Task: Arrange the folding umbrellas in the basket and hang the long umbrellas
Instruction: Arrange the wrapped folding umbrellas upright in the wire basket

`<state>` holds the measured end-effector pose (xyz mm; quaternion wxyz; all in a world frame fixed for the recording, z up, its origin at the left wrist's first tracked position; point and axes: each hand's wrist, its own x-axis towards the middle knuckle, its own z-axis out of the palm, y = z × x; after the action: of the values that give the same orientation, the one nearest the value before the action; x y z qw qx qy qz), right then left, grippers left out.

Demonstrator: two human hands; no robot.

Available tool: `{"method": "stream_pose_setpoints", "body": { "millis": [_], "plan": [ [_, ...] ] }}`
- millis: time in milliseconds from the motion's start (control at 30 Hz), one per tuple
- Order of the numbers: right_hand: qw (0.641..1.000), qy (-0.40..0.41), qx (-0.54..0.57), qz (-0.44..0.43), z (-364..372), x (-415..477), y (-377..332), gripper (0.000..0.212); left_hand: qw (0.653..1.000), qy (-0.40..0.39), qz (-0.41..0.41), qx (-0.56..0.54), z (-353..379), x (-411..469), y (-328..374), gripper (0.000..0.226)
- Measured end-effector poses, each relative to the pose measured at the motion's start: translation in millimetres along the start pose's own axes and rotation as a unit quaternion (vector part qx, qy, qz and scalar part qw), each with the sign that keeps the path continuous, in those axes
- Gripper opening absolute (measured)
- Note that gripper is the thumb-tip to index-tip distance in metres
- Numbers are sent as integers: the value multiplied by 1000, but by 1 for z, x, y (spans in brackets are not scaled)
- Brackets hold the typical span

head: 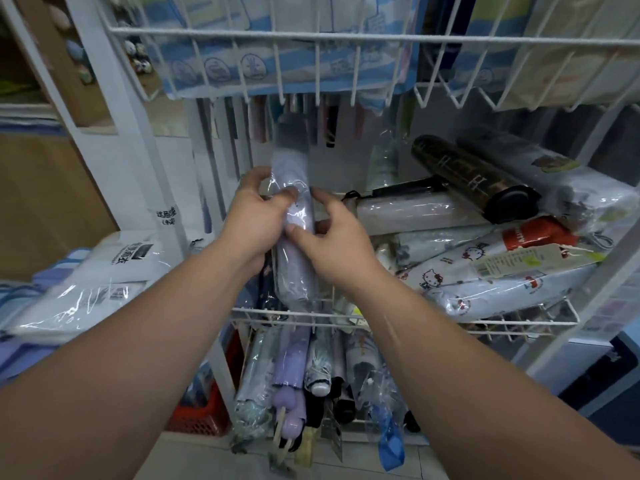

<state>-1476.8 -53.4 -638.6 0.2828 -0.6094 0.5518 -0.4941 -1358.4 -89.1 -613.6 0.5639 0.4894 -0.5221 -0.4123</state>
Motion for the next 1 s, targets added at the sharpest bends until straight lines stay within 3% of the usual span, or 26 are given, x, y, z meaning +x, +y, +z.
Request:
{"method": "stream_pose_setpoints", "body": {
  "millis": [133, 300, 567, 700, 767, 867, 1000],
  "plan": [
    [999, -48, 16, 14, 23, 6, 1, 70, 997, -4, -49, 65, -26, 13, -7, 60],
    [998, -13, 33, 58, 43, 24, 8, 65, 981, -53, -51, 181, -45, 16, -14, 64],
    [993, -29, 21, 112, 69, 30, 17, 57, 889, -104, 69, 440, -60, -9, -31, 37],
    [955, -78, 208, 198, 76, 33, 11, 47, 869, -71, 132, 471, -62, -12, -41, 37],
    [965, -71, 180, 175, 80, 34, 17, 48, 854, -87, 143, 492, -64, -10, -45, 38],
    [992, -54, 47, 102, 78, 37, 24, 49, 823, -108, 145, 539, -65, -4, -46, 25],
    [989, -105, 62, 89, 70, 33, 35, 60, 778, -111, 115, 607, -63, -1, -35, 9]
  ]
}}
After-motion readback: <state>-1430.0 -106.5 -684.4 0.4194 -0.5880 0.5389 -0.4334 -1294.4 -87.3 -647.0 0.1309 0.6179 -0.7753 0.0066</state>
